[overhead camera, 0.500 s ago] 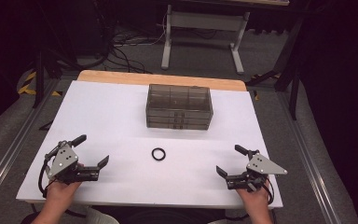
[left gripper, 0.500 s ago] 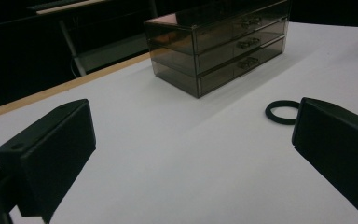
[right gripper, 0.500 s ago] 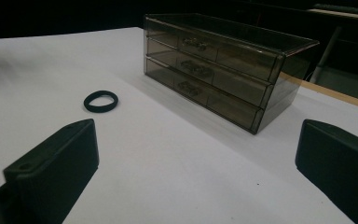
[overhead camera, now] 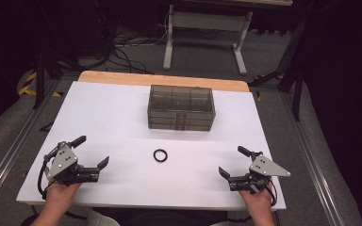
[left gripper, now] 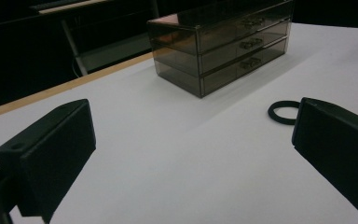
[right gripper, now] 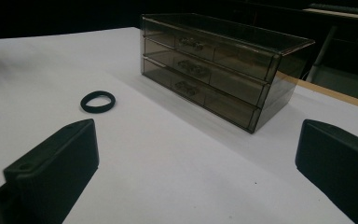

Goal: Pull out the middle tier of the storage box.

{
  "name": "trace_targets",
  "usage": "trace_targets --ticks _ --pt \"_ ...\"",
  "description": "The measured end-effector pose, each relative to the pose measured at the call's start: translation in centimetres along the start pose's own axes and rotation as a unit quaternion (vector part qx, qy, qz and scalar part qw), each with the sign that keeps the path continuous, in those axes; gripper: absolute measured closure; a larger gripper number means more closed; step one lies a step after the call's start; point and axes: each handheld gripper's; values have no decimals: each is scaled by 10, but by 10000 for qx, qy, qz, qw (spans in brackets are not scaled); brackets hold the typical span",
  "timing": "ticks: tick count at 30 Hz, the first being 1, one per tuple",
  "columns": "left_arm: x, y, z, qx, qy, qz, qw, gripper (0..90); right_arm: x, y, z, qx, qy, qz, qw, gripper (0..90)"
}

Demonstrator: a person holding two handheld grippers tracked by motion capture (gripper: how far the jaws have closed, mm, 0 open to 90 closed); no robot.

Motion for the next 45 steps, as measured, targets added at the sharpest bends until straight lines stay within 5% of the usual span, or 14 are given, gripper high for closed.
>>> trace_targets --ticks 24,45 --pt "-1 -1 1 29 -70 -37 10000 4 7 -8 -1 73 -8 -97 9999 0" --pt "-1 -3 1 21 -67 -54 10000 4 29 -34 -3 338 278 -195 9989 0"
Point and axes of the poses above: each handheld gripper's, and its own axes: y roughly backward along the jaws, x roughly out of its top, z roughly to its right, and after that the axes turned 13 degrees about y, right-handed
